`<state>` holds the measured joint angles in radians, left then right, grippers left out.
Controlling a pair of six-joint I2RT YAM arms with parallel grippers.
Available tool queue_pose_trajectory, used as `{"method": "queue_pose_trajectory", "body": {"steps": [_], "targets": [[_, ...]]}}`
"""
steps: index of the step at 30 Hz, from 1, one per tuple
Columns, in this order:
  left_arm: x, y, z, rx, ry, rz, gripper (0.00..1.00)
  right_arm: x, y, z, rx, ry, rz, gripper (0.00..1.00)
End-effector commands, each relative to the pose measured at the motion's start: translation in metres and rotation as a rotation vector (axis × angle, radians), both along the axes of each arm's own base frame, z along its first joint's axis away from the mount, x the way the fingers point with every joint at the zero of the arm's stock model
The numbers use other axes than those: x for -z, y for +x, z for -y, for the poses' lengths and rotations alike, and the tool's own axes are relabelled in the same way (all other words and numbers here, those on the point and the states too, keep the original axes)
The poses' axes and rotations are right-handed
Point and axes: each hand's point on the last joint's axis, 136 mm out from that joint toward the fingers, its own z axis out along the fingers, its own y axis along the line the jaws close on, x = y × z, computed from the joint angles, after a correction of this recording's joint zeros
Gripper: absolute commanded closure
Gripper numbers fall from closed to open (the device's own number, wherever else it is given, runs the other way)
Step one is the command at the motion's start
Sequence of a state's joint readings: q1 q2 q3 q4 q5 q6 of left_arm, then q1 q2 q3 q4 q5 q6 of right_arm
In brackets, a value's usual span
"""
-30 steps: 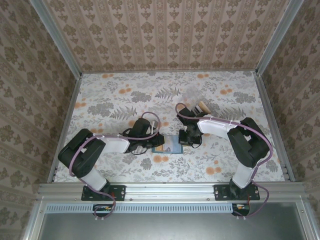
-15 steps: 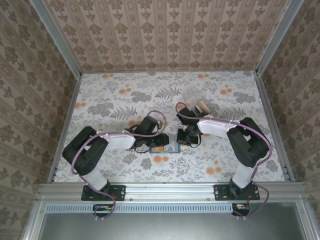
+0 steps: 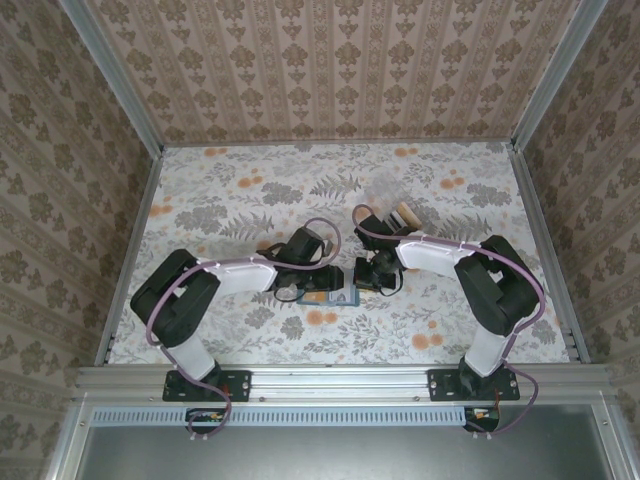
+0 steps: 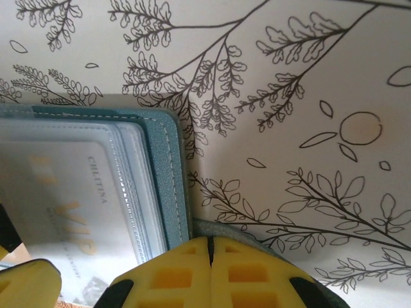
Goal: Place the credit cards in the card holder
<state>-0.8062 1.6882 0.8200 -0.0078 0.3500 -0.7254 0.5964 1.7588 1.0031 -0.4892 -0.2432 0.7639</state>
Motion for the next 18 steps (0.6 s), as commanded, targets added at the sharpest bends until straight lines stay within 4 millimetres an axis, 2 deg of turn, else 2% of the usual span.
{"method": "queue_pose_trajectory", "body": {"steps": [1,8,15,18], "targets": [[0.007,-0.012,0.009,0.082,0.004,-0.032,0.57,0.016,-0.01,-0.014,-0.015,0.052,-0.045,0.95],[0.004,-0.01,0.002,0.052,0.025,-0.013,0.53,0.015,-0.008,-0.007,-0.006,0.014,-0.036,0.95],[-0.012,-0.005,-0.015,-0.007,0.048,0.049,0.39,-0.005,0.005,0.016,0.021,-0.059,0.026,0.89],[-0.019,-0.003,-0.018,-0.017,0.042,0.067,0.37,-0.018,0.013,0.019,0.025,-0.034,0.061,0.85]]}}
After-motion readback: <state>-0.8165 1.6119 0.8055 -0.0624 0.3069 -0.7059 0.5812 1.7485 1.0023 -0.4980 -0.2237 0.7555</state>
